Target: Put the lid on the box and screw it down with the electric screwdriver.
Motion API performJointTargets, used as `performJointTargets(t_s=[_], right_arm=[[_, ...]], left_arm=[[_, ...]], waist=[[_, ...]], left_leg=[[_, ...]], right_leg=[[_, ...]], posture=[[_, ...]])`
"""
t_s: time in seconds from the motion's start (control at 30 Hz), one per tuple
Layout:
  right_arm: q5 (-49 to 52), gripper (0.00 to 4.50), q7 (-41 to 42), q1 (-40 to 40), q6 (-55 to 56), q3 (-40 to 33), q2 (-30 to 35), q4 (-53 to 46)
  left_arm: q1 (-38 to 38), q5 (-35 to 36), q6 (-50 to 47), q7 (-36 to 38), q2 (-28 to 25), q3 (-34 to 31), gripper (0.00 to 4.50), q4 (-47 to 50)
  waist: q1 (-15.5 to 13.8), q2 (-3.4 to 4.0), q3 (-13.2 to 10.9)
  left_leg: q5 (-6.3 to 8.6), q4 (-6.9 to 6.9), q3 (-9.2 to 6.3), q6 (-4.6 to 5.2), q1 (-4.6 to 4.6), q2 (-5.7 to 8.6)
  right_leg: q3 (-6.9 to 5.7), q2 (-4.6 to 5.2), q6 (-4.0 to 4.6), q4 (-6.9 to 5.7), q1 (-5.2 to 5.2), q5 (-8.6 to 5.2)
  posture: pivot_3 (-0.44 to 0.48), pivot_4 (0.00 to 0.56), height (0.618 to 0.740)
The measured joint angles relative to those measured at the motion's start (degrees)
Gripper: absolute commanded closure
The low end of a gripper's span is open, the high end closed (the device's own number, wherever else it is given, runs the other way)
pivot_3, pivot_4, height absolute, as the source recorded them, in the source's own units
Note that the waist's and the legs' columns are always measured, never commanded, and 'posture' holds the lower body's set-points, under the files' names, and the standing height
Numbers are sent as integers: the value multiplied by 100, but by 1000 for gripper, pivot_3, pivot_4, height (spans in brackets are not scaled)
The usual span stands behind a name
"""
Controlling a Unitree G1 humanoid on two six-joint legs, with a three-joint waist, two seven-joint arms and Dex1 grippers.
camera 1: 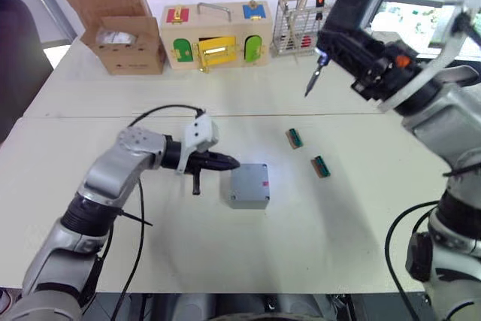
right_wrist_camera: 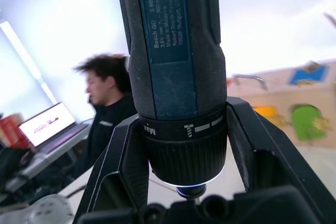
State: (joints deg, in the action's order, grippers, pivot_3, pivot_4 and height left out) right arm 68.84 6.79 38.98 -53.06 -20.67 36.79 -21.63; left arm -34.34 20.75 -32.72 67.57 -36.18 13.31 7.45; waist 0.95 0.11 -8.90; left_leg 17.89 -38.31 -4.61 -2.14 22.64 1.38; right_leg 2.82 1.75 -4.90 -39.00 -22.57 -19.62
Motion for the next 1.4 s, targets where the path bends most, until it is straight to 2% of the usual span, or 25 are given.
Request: performJointTargets(t_s=[0.13, 0.27, 0.37, 0.47, 0.57, 0.67, 0.77, 0.83, 1.07, 1.3, 1.33, 1.4], right_arm=[[-137, 2732, 114, 17, -319, 128, 636, 136], [289, 2732, 666, -334, -1147, 78, 1693, 200], [387, 2732, 1108, -1149, -1759, -197, 2455, 309], [479, 2732, 1175, -1666, -2952, -232, 3175, 1021], [443, 2732, 1214, -2065, -3619, -362, 3426, 1509], [396, 2732, 1340, -2788, -3906, -501, 3740, 1758], [412, 2732, 1358, -3119, -3909, -467, 3825, 2169], [463, 2732, 1329, -3071, -3909, -316, 3859, 2385], [505, 2732, 889, -2133, -3910, 436, 3756, 3253], [505, 2732, 431, -1691, -3911, 915, 3190, 3796], [505, 1725, 417, -1670, -3911, 918, 3184, 3795], [498, 1116, 378, -1650, -3911, 907, 3184, 3762]], left_arm=[[-34, -72, 263, 199, -10, 99, 4500, -97], [-512, -152, 524, 366, 69, 153, 4500, -360], [-742, -218, 736, 435, 232, 194, 4500, -250], [-655, -127, 713, 532, 413, 447, 4500, 313], [-472, -57, 667, 557, 457, 621, 4500, 678], [-199, -14, 632, 535, 483, 776, 4500, 969], [18, -23, 578, 488, 485, 952, 4500, 1117], [75, -32, 567, 457, 491, 1046, 4500, 1179], [268, -108, 538, 177, 468, 1053, 4500, 1243], [515, 52, 170, -58, 347, 953, 4500, 1541], [521, 63, 165, -71, 316, 935, 4500, 1545], [557, 49, 176, -112, 209, 892, 4500, 1532]], waist=[[3, 0, 0], [-48, -5, -12], [-113, -4, -13], [-157, -9, -17], [-156, -4, -16], [-152, 0, -15], [-145, 0, -15], [-143, 0, -15], [-156, 2, -16], [-164, 1, -16], [-161, 1, -16], [-159, 1, -16]], left_leg=[[-18, -15, 7, -31, 73, 0], [1, -79, -3, 2, 95, -1], [13, -91, 6, 24, 80, 7], [14, -92, 10, 27, 74, 6], [15, -85, 11, 28, 73, 1], [17, -83, 11, 32, 69, -9], [17, -89, 21, 31, 63, -9], [17, -91, 21, 31, 57, -8], [18, -86, 22, 32, 56, -9], [17, -93, 21, 32, 61, -6], [17, -93, 21, 32, 60, -6], [17, -92, 20, 32, 59, -7]], right_leg=[[0, 0, -1, -11, -69, 0], [-12, 0, -2, -12, -61, 1], [-4, 8, -4, -11, -40, 2], [1, 8, -3, -10, -34, 2], [3, 1, -3, -15, -42, 2], [3, -14, -3, -18, -42, 2], [11, -14, -2, -26, -39, 3], [11, -15, -2, -26, -33, 3], [12, -15, -2, -19, -30, 3], [11, -10, -2, -19, -31, 3], [11, -12, -2, -20, -31, 3], [10, -14, -2, -20, -31, 3]], posture=[[0, 150, 740], [0, 150, 740], [0, 150, 740], [0, 150, 740], [0, 150, 740], [0, 150, 740], [0, 150, 740], [0, 150, 740], [0, 150, 740], [0, 150, 740], [0, 150, 740], [0, 150, 740]])
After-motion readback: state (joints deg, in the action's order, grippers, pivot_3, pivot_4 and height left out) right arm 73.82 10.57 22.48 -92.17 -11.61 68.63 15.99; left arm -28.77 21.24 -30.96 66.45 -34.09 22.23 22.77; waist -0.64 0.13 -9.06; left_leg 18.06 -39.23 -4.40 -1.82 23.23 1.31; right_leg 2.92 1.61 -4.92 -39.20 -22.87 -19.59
